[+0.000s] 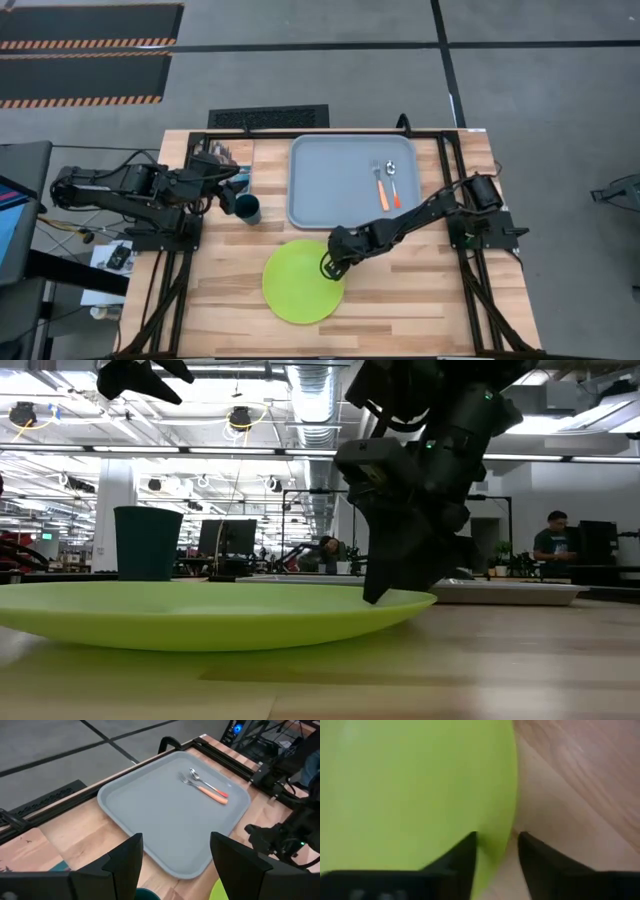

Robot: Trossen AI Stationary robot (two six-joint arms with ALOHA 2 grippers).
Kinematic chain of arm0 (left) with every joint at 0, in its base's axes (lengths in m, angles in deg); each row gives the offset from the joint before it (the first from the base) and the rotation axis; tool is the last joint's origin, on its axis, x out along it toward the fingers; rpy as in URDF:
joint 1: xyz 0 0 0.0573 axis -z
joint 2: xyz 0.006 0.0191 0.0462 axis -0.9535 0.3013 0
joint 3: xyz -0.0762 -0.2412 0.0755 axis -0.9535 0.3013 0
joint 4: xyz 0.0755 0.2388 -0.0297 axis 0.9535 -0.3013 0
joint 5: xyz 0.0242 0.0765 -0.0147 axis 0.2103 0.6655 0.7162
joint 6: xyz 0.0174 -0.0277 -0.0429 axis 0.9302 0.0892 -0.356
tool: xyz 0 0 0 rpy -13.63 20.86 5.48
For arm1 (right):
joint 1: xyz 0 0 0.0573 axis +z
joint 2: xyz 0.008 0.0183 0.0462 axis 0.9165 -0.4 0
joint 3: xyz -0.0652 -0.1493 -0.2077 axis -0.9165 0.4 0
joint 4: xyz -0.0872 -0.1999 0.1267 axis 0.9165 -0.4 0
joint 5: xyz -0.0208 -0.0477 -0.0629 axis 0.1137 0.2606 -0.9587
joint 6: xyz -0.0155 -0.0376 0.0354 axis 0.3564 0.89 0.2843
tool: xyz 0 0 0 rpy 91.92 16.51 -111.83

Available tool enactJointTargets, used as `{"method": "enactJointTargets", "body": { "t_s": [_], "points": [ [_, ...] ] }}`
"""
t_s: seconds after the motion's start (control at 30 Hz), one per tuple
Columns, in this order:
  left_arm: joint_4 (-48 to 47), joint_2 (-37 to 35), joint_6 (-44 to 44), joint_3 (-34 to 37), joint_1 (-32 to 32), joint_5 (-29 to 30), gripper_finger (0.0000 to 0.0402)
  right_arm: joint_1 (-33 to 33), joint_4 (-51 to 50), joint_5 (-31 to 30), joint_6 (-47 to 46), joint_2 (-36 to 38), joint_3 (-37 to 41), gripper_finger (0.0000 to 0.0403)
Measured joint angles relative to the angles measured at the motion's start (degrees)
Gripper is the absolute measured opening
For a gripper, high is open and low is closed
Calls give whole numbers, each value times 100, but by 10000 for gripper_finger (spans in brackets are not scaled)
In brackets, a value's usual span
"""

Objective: Pick and place plate/cup/fork/spoon on tray
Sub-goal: Put the green plate on the gray tray to the left of the light orange fork

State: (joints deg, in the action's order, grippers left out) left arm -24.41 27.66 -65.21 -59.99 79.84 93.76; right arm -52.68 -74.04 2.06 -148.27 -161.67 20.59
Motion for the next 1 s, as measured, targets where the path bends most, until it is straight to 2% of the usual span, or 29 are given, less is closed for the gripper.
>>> {"method": "enactJointTargets", "body": {
  "t_s": [0.13, 0.2, 0.37, 0.67, 0.83, 1.0],
  "points": [
    [-2, 0, 2, 0, 0, 37, 217, 2, 191, 72, 226, -13, -7, 51],
    [0, 0, 8, 0, 0, 37, 217, -1, 241, 224, 355, -22, -18, 17],
    [0, 0, 54, 0, 0, 37, 217, -10, 298, 284, 420, 11, -8, 14],
    [-4, 0, 66, 0, 0, 42, 217, -580, 355, 280, 1260, 868, 4, 3],
    [-7, 0, 68, 0, 0, 48, 217, -1289, -219, 272, 1999, 1593, 4, 2],
    [-3, -2, 68, 0, 0, 52, 217, -2413, -744, 369, 2507, 2148, 7, 1]
  ]
}}
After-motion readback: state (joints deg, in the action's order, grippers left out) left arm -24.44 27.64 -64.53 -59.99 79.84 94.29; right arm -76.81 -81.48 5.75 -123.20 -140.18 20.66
